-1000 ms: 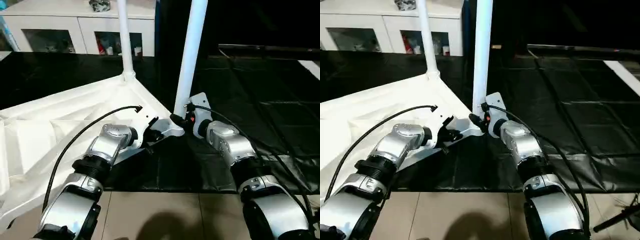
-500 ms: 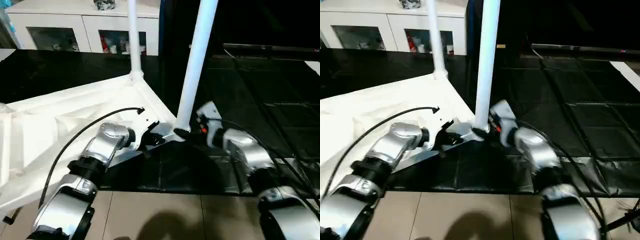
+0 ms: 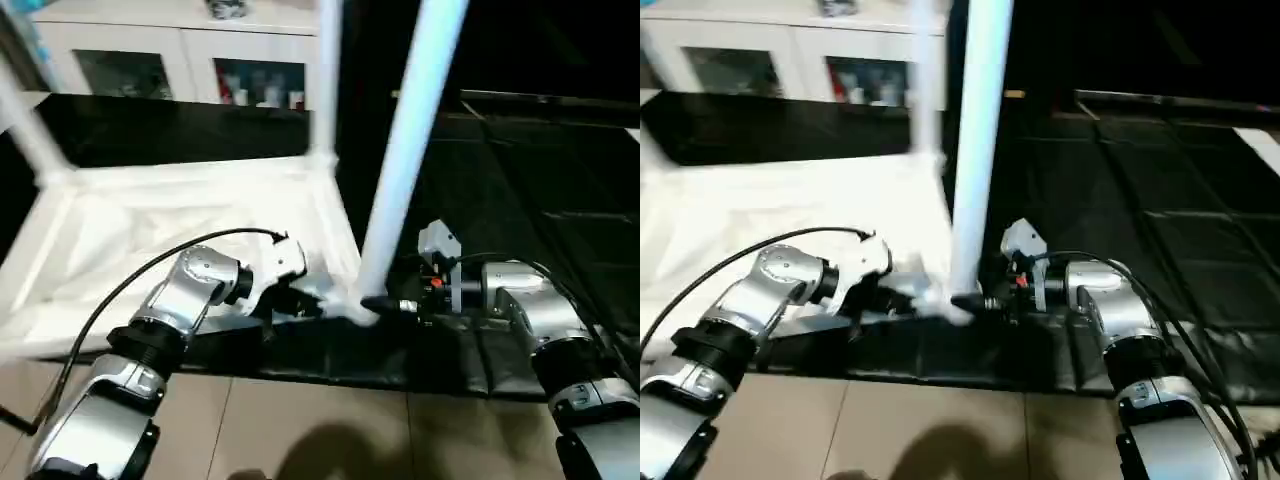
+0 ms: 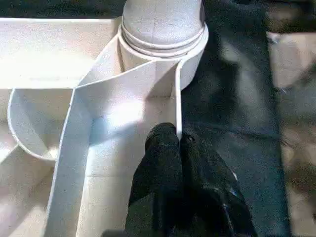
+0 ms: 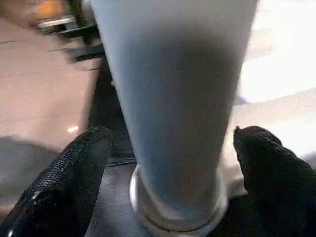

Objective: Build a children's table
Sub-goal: Rotate leg to tighten

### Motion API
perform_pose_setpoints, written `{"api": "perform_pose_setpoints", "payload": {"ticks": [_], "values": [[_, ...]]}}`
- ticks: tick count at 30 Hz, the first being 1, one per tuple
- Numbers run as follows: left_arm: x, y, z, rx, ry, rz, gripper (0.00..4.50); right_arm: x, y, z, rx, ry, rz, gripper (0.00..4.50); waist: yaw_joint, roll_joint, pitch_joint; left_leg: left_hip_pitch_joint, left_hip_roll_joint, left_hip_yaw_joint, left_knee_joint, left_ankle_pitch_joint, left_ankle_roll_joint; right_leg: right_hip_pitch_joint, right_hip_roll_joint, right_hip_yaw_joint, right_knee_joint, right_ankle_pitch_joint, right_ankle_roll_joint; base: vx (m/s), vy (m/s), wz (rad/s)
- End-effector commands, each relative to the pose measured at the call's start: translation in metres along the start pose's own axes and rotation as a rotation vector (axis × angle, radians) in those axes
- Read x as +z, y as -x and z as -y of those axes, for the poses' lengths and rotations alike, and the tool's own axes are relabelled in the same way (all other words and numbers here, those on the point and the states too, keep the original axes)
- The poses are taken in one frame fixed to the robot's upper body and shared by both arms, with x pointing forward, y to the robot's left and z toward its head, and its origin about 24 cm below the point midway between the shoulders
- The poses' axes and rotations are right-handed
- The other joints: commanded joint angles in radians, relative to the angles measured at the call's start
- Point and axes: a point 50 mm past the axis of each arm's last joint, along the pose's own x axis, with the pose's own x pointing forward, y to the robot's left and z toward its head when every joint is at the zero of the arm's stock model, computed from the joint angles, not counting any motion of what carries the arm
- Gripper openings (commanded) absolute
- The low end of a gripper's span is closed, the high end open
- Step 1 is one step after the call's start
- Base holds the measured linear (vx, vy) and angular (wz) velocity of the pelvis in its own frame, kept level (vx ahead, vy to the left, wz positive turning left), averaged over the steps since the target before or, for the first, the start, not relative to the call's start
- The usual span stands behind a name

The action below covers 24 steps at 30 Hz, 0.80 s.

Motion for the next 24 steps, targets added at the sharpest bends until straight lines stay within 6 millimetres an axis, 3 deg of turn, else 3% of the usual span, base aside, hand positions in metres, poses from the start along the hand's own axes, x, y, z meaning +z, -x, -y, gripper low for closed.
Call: {"api": "perform_pose_setpoints", "payload": {"ticks": [1,5,17,24], "values": [[-0.002,-0.006,0.008,-0.091,-0.045,-0.056,0.0,0.01,0.003,-0.001,0.063,0.03,0.002,4.2,-0.001,-0.001,-0.063,0.011,0.075,-0.021,-0.066,-0.183,0.078,0.045,-0.115,0.074,-0.075,-0.309,-0.155,0.0,0.0,0.0],[-0.002,0.0,0.012,-0.155,-0.075,-0.073,0.0,0.009,0.0,-0.006,0.17,0.005,-0.012,3.86,0.001,-0.008,-0.063,0.007,0.072,-0.02,-0.065,-0.173,0.075,0.048,-0.117,0.073,-0.074,-0.318,-0.153,0.0,0.0,0.0],[-0.001,0.002,0.017,-0.218,-0.105,-0.078,0.0,0.008,-0.007,-0.008,0.248,-0.01,-0.029,2.64,0.005,-0.006,-0.065,0.008,0.074,-0.02,-0.065,-0.16,0.068,0.046,-0.116,0.074,-0.069,-0.297,-0.164,0.0,0.0,0.0],[-0.002,0.002,0.018,-0.218,-0.102,-0.081,0.0,0.007,-0.008,-0.009,0.262,-0.021,-0.032,2.16,0.009,-0.004,-0.065,0.008,0.075,-0.021,-0.065,-0.156,0.066,0.047,-0.116,0.073,-0.068,-0.297,-0.157,0.0,0.0,0.0]]}}
